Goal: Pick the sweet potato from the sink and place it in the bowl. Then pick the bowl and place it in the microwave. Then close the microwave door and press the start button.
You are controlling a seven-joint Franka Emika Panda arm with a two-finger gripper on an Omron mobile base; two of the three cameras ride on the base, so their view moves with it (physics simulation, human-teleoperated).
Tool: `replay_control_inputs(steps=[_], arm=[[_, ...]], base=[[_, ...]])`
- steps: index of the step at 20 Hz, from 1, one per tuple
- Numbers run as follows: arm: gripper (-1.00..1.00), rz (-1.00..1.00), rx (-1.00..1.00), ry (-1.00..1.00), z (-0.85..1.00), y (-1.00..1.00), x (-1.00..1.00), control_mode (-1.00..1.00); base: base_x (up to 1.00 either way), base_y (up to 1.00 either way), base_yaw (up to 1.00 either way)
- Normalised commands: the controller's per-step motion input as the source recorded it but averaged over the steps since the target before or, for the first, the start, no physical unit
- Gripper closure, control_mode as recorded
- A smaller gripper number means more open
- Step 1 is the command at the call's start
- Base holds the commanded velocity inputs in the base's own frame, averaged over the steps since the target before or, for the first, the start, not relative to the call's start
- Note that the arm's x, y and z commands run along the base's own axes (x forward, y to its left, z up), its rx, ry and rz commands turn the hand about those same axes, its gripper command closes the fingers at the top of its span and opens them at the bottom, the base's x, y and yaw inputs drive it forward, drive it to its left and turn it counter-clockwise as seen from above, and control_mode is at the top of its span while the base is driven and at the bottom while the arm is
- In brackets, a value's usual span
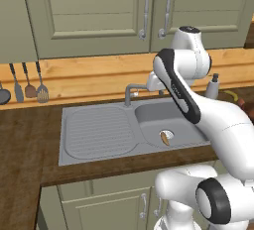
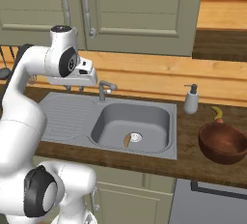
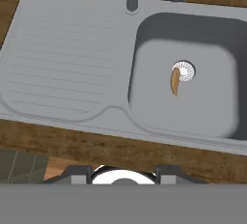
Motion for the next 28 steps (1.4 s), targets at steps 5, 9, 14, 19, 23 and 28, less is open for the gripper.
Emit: replay_control_inputs(steps=[5, 9, 14, 19, 23, 28], arm=[[-1.00, -0.01, 0.00, -0.03, -0.04, 0.00, -0.19, -1.00], [-1.00, -0.08, 0.00, -0.03, -0.74, -0.06, -0.21, -1.00], [-1.00, -0.07, 0.06, 0.12, -0.94, -0.47, 0.01, -1.00], [-1.00, -0.01, 0.04, 0.16, -0.61, -0.58, 0.28, -1.00], [-1.00, 0.00, 0.05, 0.00, -0.30, -0.49, 0.49, -1.00], [-1.00, 0.00, 0.00, 0.06, -0.39, -0.25, 0.52, -1.00]], base=[[0.00, 0.00, 0.00], [0.00, 0.00, 0.00], [0.00, 0.00, 0.00], [0.00, 0.00, 0.00], [0.00, 0.00, 0.00], [0.00, 0.00, 0.00]])
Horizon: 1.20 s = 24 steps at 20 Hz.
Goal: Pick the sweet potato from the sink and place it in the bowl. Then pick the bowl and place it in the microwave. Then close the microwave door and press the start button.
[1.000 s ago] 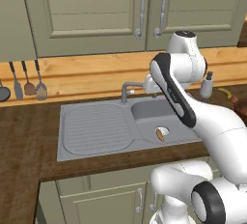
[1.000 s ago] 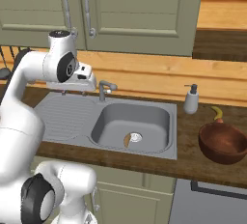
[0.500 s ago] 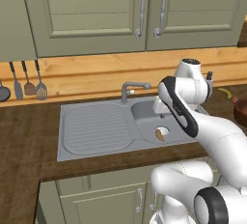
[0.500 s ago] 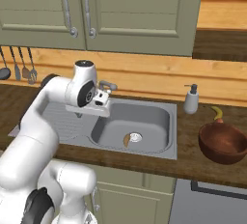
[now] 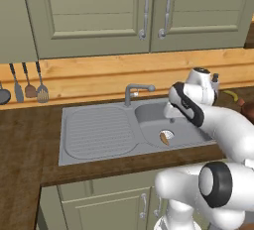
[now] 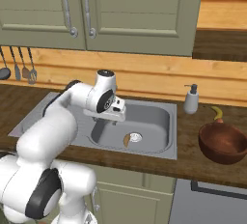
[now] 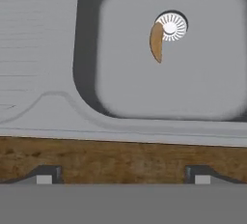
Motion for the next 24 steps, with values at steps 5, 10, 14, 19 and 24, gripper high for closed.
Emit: replay_control_inputs(steps=[5, 10, 14, 19, 24], arm=[[-1.00, 0.00, 0.00, 0.08, -0.60, -0.01, 0.59, -1.00], [-1.00, 0.00, 0.01, 0.02, -0.52, -0.21, 0.28, -1.00], [-1.00, 0.00, 0.03, 0.00, -0.57, -0.32, 0.18, -1.00], [-1.00, 0.00, 0.02, 0.00, -0.65, -0.15, 0.14, -1.00], [-1.00, 0.00, 0.00, 0.00, -0.33, 0.00, 0.08, -1.00]], base=[[0.00, 0.00, 0.00], [0.00, 0.00, 0.00], [0.00, 0.00, 0.00], [0.00, 0.00, 0.00], [0.00, 0.00, 0.00]])
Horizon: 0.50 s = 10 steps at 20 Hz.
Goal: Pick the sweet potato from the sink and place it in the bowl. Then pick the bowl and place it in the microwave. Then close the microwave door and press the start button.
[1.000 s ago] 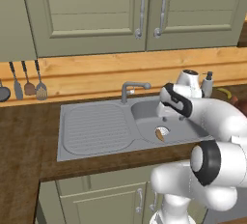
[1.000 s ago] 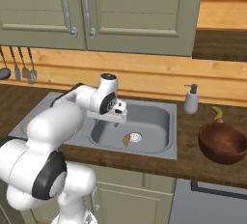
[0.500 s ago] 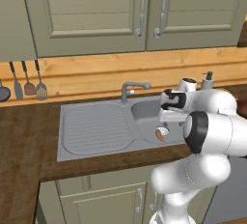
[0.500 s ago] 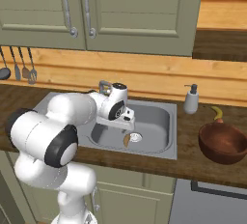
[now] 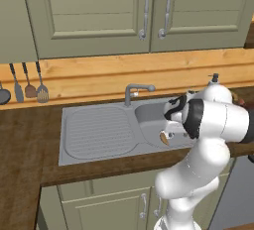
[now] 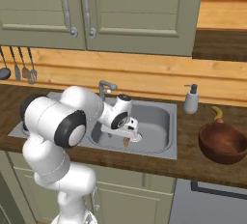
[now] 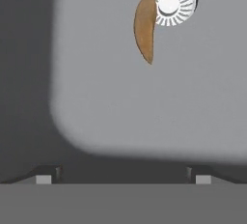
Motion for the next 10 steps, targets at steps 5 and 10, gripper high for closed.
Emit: replay_control_inputs(steps=[5, 10], arm=[[-1.00, 0.00, 0.00, 0.00, -0.21, 0.00, 0.12, -1.00], [-1.00, 0.00, 0.00, 0.00, -0.30, 0.00, 0.23, -1.00]], base=[[0.00, 0.00, 0.00], [0.00, 0.00, 0.00]])
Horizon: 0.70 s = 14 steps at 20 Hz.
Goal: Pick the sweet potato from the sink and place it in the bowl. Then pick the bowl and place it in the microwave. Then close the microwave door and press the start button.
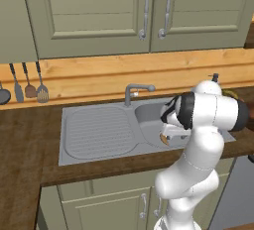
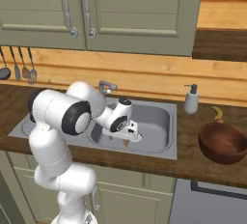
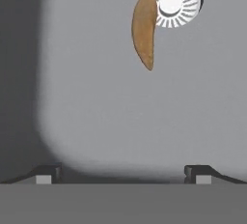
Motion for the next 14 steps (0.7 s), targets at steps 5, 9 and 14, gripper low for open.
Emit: replay_control_inputs(steps=[5, 9, 14], arm=[[-1.00, 0.00, 0.00, 0.00, -0.21, -0.01, 0.34, -1.00], [-1.00, 0.00, 0.00, 0.00, -0.17, -0.09, 0.42, -1.00], [-1.00, 0.00, 0.00, 0.00, -0.22, -0.01, 0.39, -1.00]], base=[[0.00, 0.00, 0.00], [0.00, 0.00, 0.00], [0.00, 0.00, 0.00]])
